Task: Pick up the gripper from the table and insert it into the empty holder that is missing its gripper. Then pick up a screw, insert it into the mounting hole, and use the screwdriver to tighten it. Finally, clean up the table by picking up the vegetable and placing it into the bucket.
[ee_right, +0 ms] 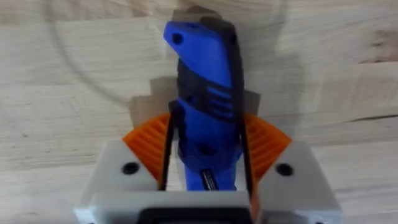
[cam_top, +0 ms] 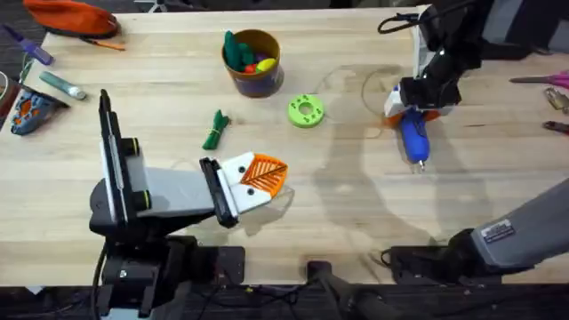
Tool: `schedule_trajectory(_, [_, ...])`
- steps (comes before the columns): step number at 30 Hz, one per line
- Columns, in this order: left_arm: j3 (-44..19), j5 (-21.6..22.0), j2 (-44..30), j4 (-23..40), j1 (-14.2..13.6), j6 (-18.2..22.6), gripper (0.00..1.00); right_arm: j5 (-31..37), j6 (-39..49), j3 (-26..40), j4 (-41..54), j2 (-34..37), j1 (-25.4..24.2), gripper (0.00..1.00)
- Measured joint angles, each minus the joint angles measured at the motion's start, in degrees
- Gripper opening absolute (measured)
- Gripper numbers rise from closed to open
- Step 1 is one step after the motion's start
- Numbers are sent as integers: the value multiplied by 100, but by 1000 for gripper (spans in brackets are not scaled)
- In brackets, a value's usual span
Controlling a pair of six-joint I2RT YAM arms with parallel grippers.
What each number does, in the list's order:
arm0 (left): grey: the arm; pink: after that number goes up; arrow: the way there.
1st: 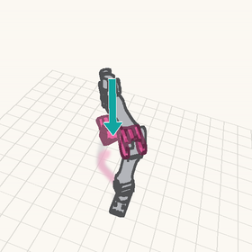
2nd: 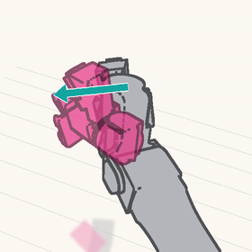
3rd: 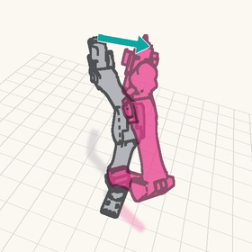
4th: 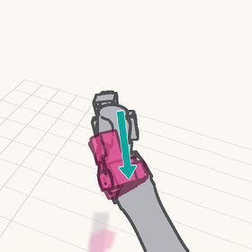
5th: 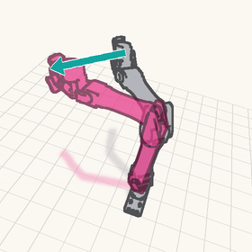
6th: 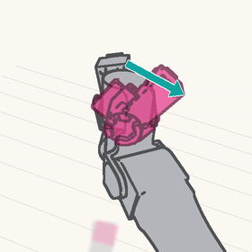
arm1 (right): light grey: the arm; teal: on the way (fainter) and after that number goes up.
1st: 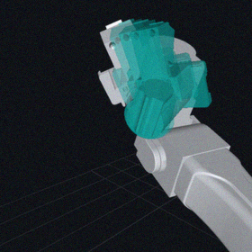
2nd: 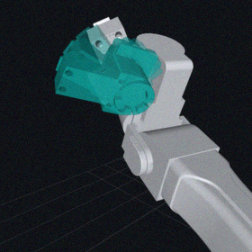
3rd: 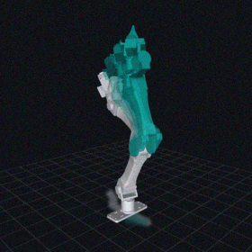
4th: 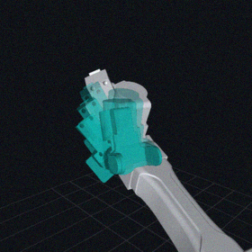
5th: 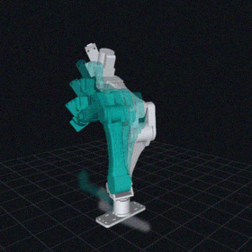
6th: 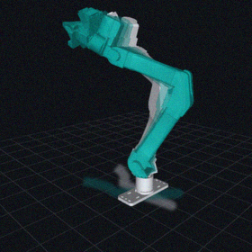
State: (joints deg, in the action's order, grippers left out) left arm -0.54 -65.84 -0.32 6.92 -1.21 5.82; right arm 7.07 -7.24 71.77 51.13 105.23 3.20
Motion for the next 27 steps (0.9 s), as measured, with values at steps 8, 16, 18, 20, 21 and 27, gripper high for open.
schedule_trajectory(8, [0, 0, 0, -2, 0, -1, 16, 22, 6, 0, -7, 6, 0, 307])
schedule_trajectory(16, [0, 0, 0, -2, 0, -2, 16, 20, -2, 0, -7, 28, 0, 24])
schedule_trajectory(18, [0, 0, 0, -1, 0, -2, 16, 17, 4, 0, -7, 27, 0, 26])
schedule_trajectory(20, [0, 0, 0, -2, 0, -2, 16, 20, 2, 0, -7, 28, 0, 25])
schedule_trajectory(21, [0, 0, 0, -2, 0, -1, 16, 20, 1, 0, -7, 27, 0, 25])
schedule_trajectory(27, [0, 0, 0, 0, 0, -2, 16, 20, 2, 0, -7, 28, 0, 25])
